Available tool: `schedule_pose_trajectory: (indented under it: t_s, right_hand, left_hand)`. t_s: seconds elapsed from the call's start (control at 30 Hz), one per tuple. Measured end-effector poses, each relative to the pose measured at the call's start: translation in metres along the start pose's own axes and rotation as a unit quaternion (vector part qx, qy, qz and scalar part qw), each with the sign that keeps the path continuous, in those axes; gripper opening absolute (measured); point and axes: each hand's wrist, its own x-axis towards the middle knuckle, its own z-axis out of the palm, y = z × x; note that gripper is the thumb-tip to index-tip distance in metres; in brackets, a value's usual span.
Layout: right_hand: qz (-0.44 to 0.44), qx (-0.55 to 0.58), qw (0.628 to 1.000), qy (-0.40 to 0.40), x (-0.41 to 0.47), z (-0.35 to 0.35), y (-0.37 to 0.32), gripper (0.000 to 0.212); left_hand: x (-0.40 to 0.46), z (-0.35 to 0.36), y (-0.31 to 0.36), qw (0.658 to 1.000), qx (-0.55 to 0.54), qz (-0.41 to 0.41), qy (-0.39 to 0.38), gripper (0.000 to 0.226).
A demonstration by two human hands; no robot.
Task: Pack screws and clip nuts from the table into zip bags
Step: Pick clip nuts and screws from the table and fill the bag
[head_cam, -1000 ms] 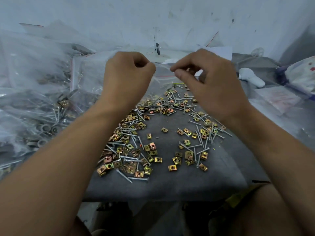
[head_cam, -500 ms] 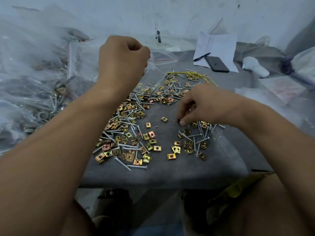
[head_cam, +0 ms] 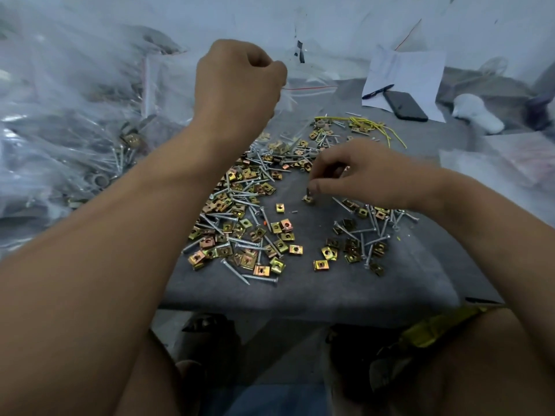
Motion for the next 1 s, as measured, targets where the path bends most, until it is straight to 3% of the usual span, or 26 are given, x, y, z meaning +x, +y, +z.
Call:
schedule_pose_trajectory:
  t_s: [0.33, 0.47, 0.73, 0.87, 1.0]
  right_hand:
    - [-0.025, -0.005, 0.999, -0.029, 0.007, 0.003, 0.0, 0.011]
    - [-0.033, -0.001, 0.998, -0.057, 0.006, 0.002, 0.0, 0.024]
    - [-0.042, -0.041, 0.997, -0.049, 0.004, 0.004, -0.009, 0.012]
    - [-0.058, -0.042, 0.997, -0.036, 0.002, 0.008, -0.012, 0.016]
    - [-0.051, 0.066, 0.996, -0.01, 0.002, 0.007, -0.013, 0.023]
  left_hand:
    - [-0.001, 0.001, 0.001, 1.0, 0.005, 0.0, -0.006, 0.024]
    - [-0.001, 0.002, 0.001, 1.0, 0.007, -0.005, -0.009, 0.024]
    - [-0.002, 0.003, 0.0, 1.0, 0.015, -0.003, -0.012, 0.024]
    - [-0.001, 0.003, 0.0, 1.0, 0.015, -0.003, -0.01, 0.024]
    - [-0.001, 0.003, 0.001, 1.0, 0.015, 0.001, -0.009, 0.025]
